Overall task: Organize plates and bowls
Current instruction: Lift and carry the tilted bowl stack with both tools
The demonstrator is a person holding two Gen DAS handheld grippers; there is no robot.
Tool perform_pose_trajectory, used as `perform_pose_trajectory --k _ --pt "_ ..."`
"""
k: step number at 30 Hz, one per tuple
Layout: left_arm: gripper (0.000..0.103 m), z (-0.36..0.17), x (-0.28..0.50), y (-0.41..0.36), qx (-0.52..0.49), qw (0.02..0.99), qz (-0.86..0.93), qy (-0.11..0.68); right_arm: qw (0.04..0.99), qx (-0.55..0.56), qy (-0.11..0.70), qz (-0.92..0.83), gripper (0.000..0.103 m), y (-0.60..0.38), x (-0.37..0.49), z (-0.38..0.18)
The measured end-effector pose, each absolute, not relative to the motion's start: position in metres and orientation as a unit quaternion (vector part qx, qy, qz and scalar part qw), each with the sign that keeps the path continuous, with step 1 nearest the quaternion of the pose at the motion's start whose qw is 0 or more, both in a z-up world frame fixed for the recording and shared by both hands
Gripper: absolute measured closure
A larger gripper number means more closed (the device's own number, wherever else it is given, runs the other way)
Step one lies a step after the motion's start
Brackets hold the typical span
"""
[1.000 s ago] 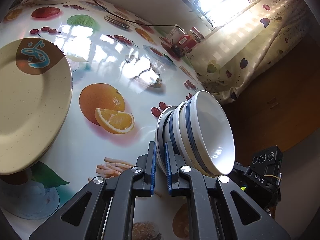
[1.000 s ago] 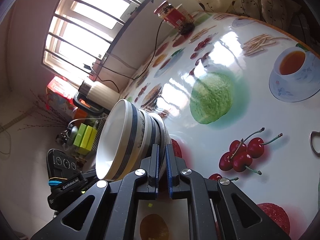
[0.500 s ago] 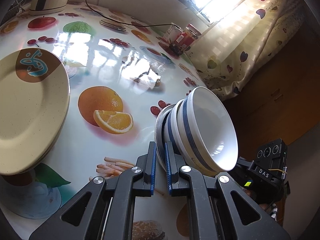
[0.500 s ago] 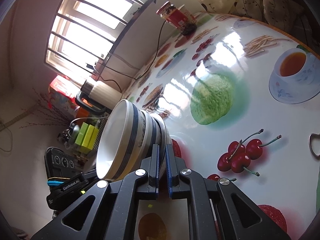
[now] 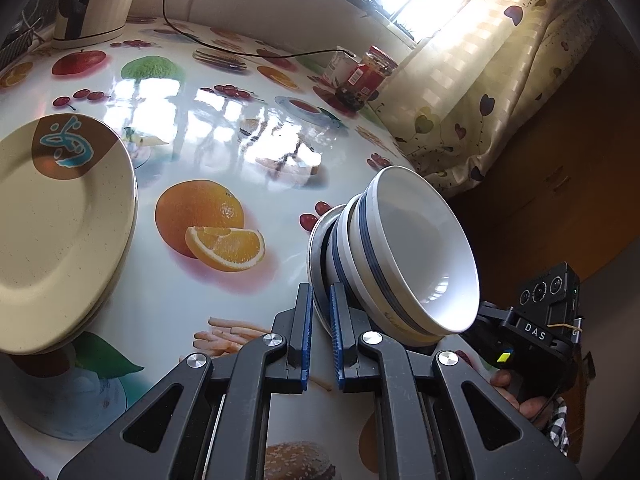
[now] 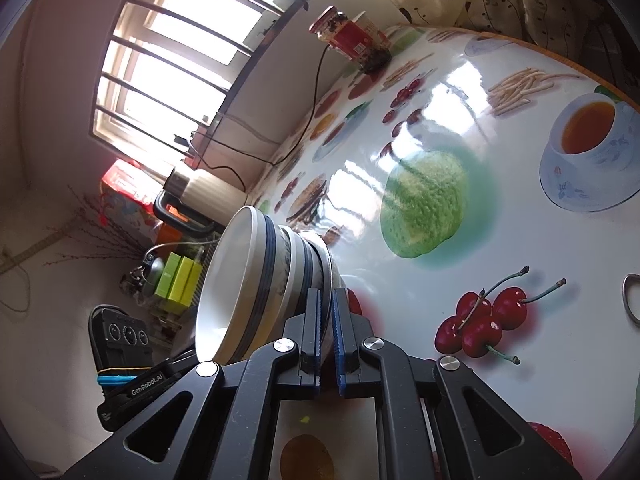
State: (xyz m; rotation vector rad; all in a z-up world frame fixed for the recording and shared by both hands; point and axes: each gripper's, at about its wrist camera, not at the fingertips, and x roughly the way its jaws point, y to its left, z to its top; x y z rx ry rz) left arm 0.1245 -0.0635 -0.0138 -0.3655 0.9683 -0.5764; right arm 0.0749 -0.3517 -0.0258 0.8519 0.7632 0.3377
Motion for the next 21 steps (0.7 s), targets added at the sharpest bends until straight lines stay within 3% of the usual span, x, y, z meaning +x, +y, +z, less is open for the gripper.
perform_pose_trajectory --k 21 --pt "0.095 -0.0137 0.1218 -0.0615 -0.177 0.828 -0.275 0.455 0.825 0.407 0.355 0.166 0.094 -0.3546 0.0727 -0.0281"
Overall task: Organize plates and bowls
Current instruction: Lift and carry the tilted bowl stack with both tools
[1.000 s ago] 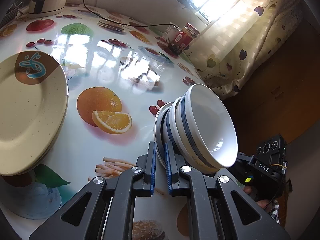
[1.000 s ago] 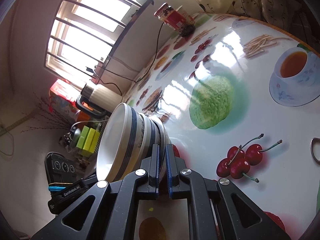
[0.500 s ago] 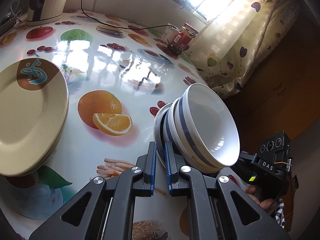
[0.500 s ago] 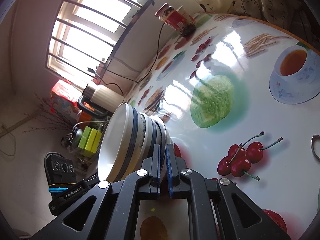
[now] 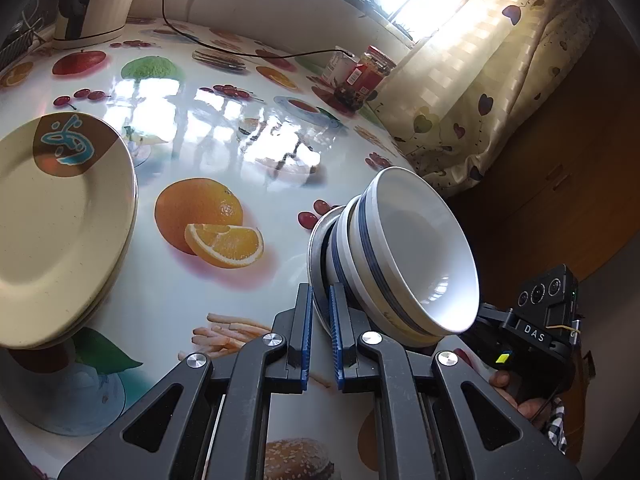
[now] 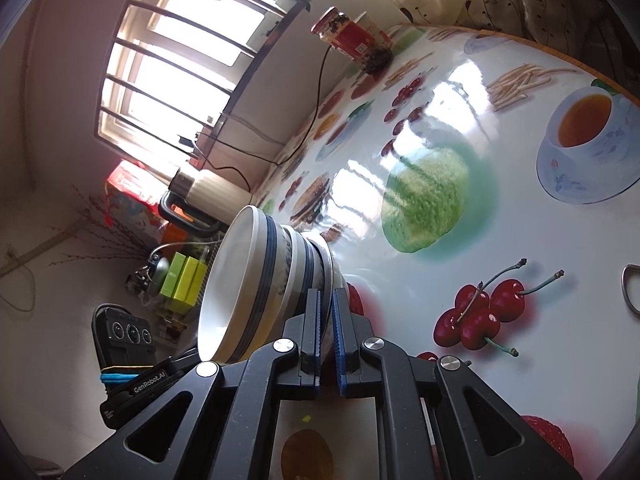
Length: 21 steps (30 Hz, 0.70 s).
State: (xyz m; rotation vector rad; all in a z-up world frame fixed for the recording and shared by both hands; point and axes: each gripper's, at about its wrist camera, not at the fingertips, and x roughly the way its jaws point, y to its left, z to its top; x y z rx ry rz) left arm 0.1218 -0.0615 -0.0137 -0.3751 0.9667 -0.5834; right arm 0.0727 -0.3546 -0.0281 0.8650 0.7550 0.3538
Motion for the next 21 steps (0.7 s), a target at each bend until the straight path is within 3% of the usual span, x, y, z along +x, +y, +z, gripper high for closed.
perform_pose_trajectory --k 21 --pt "0.097 -0.021 0.132 -0.055 -0.213 0.822 -0.275 0.451 0.818 0.427 0.348 0.165 0.095 -0.358 0.083 -0.033"
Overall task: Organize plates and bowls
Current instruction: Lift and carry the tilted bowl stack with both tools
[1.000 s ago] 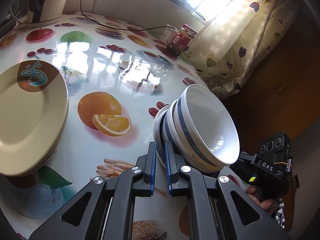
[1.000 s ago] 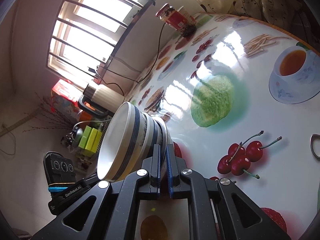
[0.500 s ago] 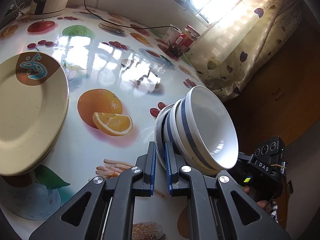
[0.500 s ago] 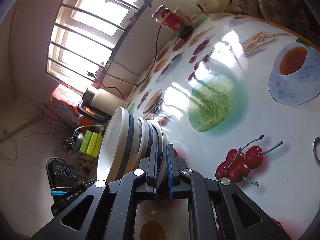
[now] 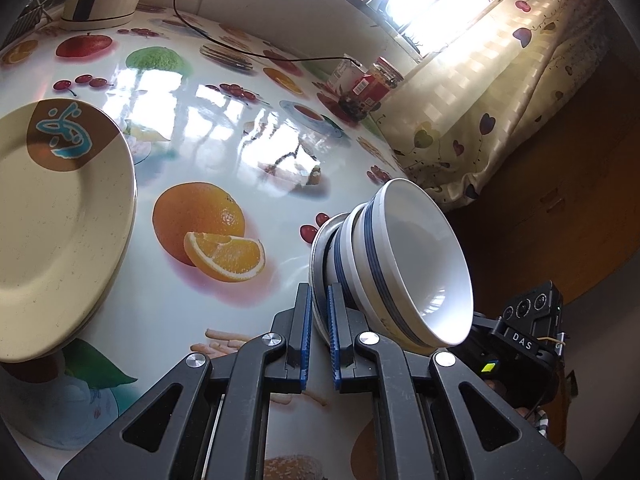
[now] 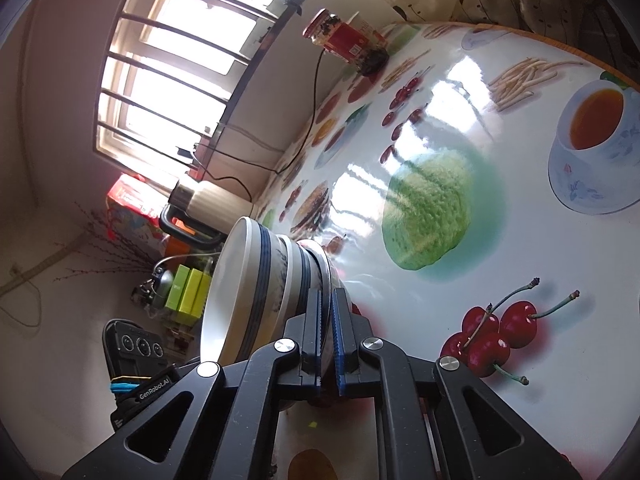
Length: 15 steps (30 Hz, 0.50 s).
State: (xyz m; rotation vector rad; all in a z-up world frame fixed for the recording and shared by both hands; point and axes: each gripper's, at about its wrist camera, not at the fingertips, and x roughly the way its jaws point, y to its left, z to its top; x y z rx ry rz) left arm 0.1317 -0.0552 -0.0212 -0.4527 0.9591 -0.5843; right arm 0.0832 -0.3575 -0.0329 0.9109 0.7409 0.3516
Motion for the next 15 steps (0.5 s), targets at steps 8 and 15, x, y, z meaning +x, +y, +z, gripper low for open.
perform_pose_trajectory --k 8,15 --pt "0.097 -0.0171 0.127 -0.0607 -0.198 0.828 -0.272 0.449 0.816 0.434 0.344 0.167 0.095 -0.3595 0.0827 -0.0309" --pt "0.097 -0.0107 0.1242 -0.0613 -0.19 0.833 -0.271 0.444 0.82 0.428 0.338 0.173 0.095 -0.3594 0.0804 -0.0253"
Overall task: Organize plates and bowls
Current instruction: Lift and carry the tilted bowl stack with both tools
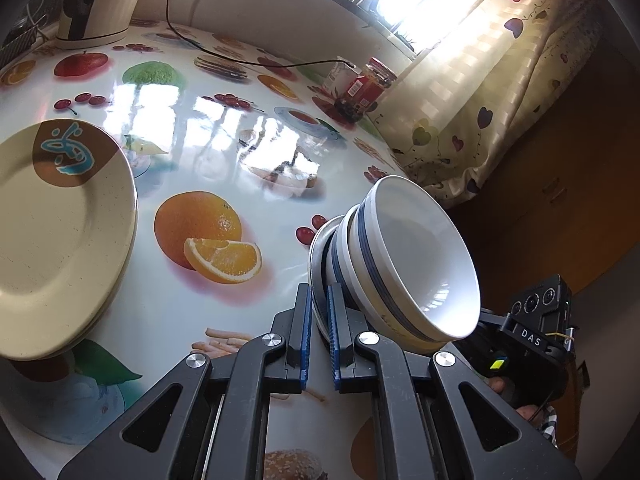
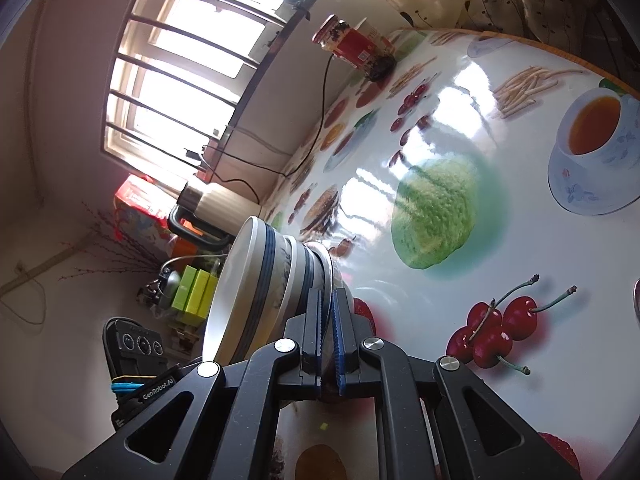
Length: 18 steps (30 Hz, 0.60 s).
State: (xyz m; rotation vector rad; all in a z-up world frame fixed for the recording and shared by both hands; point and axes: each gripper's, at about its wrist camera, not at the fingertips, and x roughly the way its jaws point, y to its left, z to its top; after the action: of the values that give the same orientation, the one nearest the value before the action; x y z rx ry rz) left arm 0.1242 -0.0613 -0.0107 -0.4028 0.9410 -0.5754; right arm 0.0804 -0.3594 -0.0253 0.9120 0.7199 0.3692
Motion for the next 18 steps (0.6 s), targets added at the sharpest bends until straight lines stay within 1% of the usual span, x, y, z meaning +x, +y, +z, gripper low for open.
perform_pose_trajectory --k 18 --pt "0.097 0.012 0.11 -0.042 -0.187 0.848 -0.257 0.424 0.828 0.41 0.326 0.201 0.095 -0.343 0.084 -0.002"
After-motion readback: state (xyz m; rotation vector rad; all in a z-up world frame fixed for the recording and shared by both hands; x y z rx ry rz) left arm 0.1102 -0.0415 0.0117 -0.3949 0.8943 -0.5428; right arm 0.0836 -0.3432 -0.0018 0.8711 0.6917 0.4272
